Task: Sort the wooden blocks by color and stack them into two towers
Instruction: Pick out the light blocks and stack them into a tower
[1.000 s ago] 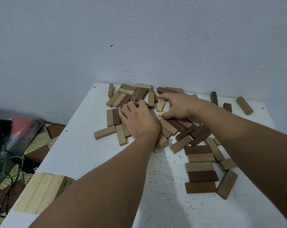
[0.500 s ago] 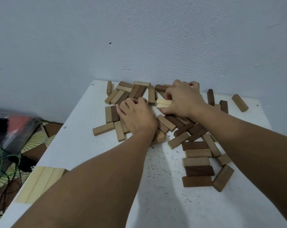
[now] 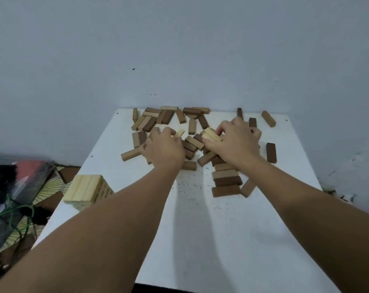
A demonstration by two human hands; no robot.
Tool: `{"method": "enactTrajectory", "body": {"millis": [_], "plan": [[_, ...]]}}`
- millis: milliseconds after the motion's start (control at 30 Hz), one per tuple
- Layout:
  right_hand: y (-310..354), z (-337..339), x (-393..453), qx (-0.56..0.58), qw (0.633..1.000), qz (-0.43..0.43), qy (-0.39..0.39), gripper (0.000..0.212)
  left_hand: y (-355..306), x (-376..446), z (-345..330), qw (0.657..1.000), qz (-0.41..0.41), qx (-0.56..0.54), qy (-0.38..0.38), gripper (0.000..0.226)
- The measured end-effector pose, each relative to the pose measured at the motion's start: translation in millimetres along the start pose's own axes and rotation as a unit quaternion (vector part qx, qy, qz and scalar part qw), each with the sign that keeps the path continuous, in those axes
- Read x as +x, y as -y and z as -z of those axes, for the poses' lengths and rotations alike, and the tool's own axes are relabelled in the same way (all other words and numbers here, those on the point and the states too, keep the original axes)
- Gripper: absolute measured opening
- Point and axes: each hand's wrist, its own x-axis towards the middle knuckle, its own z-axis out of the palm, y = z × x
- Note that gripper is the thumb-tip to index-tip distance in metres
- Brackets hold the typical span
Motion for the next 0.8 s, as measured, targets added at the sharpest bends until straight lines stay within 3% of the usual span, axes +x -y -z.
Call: {"method": "enactTrajectory", "body": {"millis": [167, 367, 533, 633, 800], "plan": [[-2.8, 6.3, -81.1, 0.041, 0.999, -0.032, -0.015, 0.046, 17.5, -81.2, 12.0, 0.994, -0.017, -0.103, -0.015, 0.019], [-6.8, -10.2, -175.3, 0.068, 0.995, -0.067, 0.019, 0.044, 68.7, -151.3, 35.9, 0.992, -0.087, -0.093, 0.025, 0.023], [-10.2, -23.8, -202.1, 0.081, 0.993, -0.076, 0.052, 0.052, 97.3, -170.4, 41.0, 0.982, -0.135, -0.09, 0.094, 0.034], [-19.0, -32.0, -210.5, 0.125, 0.99, -0.069, 0.021, 0.04, 107.9, -179.6, 38.7, 0.973, -0.155, -0.111, 0.127, 0.036], [-25.1, -39.8, -220.3, 0.132, 0.991, -0.034, -0.01, 0.025, 118.2, -188.6, 29.8, 0.971, -0.206, -0.076, 0.096, 0.041]]}}
